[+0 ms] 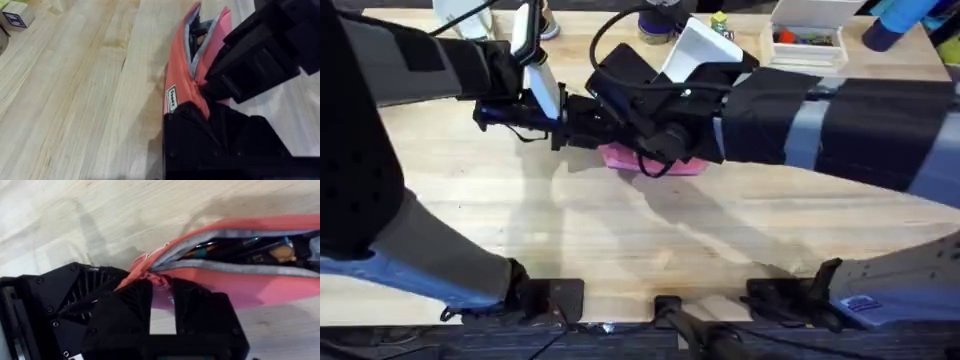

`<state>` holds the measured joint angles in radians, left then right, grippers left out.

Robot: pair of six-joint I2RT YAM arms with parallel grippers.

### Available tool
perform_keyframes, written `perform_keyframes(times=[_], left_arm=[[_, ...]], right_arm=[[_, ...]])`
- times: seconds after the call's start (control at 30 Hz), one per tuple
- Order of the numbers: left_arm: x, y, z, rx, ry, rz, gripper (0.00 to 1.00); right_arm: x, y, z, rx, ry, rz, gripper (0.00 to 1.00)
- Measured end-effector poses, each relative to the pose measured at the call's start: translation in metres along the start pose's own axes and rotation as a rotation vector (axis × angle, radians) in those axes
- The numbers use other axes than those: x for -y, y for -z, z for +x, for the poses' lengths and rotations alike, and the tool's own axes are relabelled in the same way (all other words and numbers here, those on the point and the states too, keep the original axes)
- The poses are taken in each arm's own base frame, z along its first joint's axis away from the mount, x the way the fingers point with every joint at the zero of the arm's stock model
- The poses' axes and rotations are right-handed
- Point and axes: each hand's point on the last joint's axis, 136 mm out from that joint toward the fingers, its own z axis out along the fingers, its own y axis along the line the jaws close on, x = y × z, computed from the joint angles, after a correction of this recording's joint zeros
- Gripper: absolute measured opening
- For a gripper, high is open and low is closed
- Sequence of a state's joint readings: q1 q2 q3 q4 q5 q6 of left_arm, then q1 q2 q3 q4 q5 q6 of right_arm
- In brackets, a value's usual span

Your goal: Unzip the bag, pick up the pens from the table one at a time and place them inside, then zip the bag closed.

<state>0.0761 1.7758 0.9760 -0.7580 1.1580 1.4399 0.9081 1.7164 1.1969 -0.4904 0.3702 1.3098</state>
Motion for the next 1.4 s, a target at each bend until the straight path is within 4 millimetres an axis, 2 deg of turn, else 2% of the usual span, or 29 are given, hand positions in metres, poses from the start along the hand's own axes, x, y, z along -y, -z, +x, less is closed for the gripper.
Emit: perform_keyframes(times=[0.13,0.23,0.27,0.43,0.63,0.93,1.1,1.4], left_arm=[[0.000,0.000,0.000,0.001,0.000,0.000,0.042],[0.000,0.000,0.000,0.001,0.000,0.002,0.042],[0.001,-0.001,-0.001,0.001,-0.002,0.003,0.042],[0.001,-0.001,-0.001,0.001,-0.001,0.003,0.042],[0.001,-0.001,-0.001,0.004,0.000,0.004,0.042],[0.002,0.000,-0.010,0.061,0.004,0.009,0.042],[0.005,-0.002,-0.016,0.087,0.001,0.023,0.042],[0.010,-0.009,-0.021,0.100,-0.008,0.050,0.042]], right_arm=[[0.001,-0.001,0.000,0.003,0.002,0.005,0.203],[0.001,-0.002,0.000,0.005,0.004,0.008,0.051],[0.002,-0.003,0.001,0.004,0.006,0.010,0.040],[0.001,-0.003,0.000,0.006,0.039,0.006,0.031],[-0.001,-0.001,-0.002,0.012,0.189,0.000,0.030],[-0.002,0.028,-0.021,0.031,0.422,-0.041,0.031],[0.006,0.036,-0.028,-0.002,0.473,-0.047,0.031],[0.033,0.038,-0.037,-0.093,0.502,0.001,0.031]])
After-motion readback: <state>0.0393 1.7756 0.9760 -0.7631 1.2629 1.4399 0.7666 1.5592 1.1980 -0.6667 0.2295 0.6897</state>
